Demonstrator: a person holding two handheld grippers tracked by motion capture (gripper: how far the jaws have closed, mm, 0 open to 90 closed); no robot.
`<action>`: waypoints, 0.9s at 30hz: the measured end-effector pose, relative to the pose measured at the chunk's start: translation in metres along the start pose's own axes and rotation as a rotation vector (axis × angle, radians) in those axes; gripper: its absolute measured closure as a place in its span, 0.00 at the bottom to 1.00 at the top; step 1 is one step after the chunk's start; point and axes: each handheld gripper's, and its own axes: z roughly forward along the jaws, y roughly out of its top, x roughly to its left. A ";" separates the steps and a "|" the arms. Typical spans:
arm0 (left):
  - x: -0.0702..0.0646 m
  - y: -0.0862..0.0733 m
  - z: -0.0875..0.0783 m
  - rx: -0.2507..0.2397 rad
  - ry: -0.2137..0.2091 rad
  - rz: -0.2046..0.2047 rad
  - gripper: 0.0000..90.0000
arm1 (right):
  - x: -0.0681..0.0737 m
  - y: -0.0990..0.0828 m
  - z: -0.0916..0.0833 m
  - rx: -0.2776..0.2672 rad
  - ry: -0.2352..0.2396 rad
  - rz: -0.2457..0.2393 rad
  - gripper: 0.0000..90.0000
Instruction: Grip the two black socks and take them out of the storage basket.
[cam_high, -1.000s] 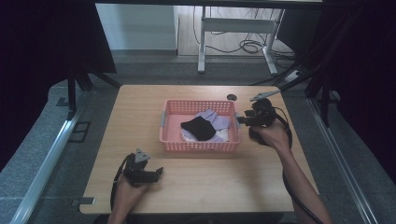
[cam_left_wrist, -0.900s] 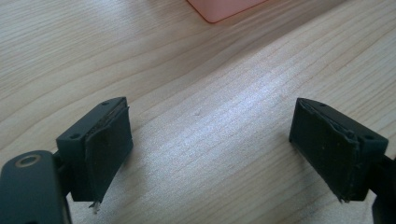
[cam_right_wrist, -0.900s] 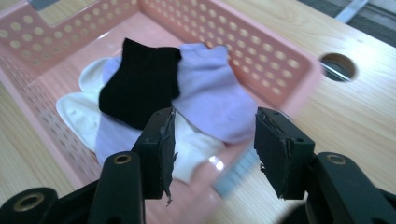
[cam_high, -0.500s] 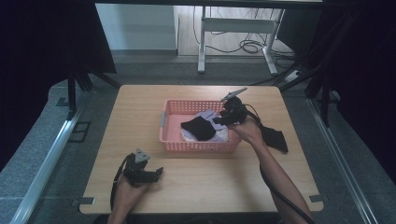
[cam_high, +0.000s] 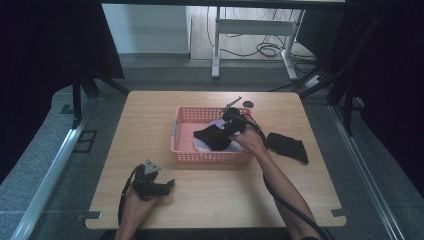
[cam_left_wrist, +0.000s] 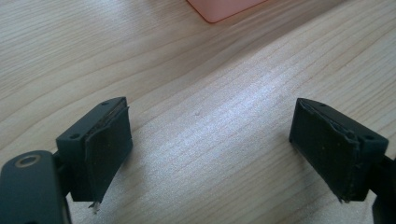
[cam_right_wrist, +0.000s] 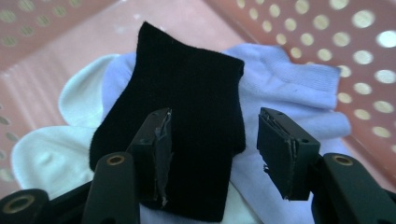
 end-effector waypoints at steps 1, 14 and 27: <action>0.000 0.000 0.000 0.000 0.000 0.000 0.14 | 0.000 0.001 0.005 0.017 -0.003 -0.004 0.50; 0.000 0.000 0.000 0.000 -0.001 0.000 0.14 | 0.009 0.004 0.007 0.079 -0.024 -0.070 0.97; 0.000 0.000 0.000 0.000 0.000 0.001 0.14 | 0.011 0.017 -0.043 -0.065 0.021 -0.031 0.97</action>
